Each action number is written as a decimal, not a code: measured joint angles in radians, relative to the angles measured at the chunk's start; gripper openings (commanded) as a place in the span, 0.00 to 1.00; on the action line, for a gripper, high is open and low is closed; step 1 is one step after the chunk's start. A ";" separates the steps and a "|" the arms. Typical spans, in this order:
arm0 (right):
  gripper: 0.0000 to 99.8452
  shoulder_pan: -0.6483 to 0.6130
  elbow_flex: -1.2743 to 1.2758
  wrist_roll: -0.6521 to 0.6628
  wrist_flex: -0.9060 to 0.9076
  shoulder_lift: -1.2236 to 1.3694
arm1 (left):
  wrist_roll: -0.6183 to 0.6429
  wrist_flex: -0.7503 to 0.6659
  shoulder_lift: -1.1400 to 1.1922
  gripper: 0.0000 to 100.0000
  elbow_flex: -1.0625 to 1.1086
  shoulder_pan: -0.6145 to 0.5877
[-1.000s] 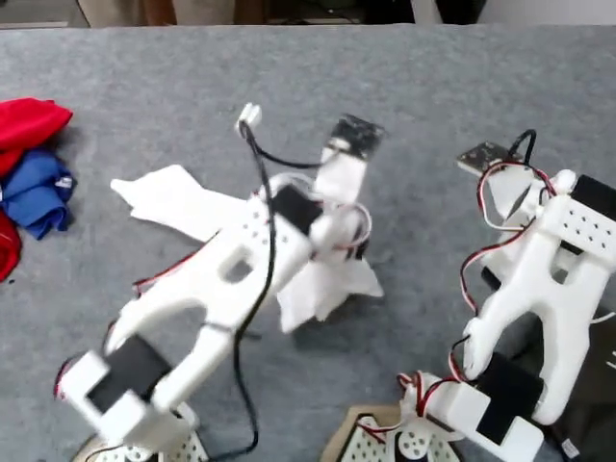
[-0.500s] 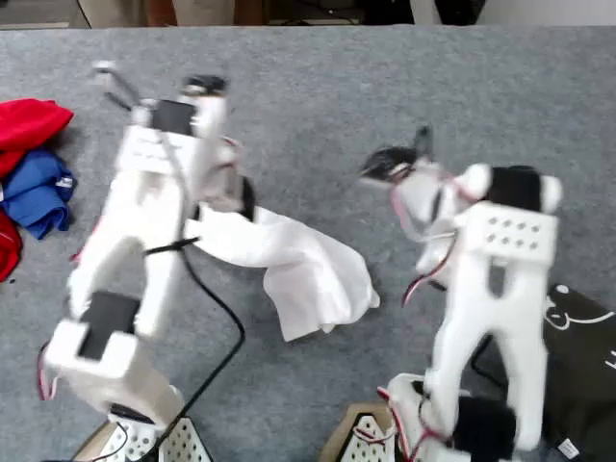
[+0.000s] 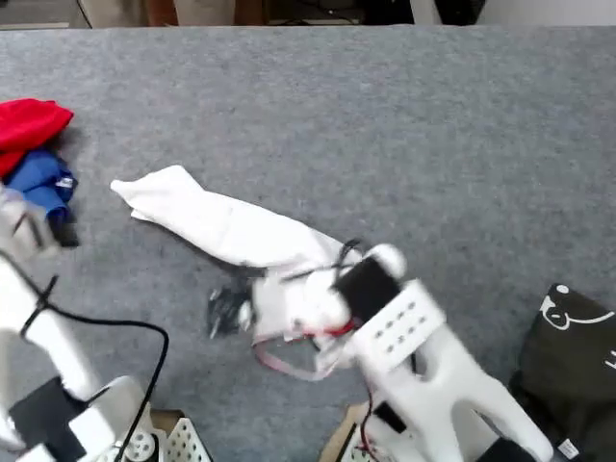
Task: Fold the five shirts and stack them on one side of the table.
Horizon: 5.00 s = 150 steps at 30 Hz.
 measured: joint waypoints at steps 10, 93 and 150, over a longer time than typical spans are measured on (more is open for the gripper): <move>0.17 -0.115 0.172 -0.034 -0.322 0.175 | 0.112 -0.276 -0.169 0.29 0.408 -0.109; 0.00 0.288 -0.215 0.091 -0.365 0.661 | 0.186 -0.598 -0.399 0.30 0.747 -0.077; 0.00 0.784 -0.793 -0.100 -0.775 0.844 | 0.427 -0.468 0.230 0.27 0.218 0.934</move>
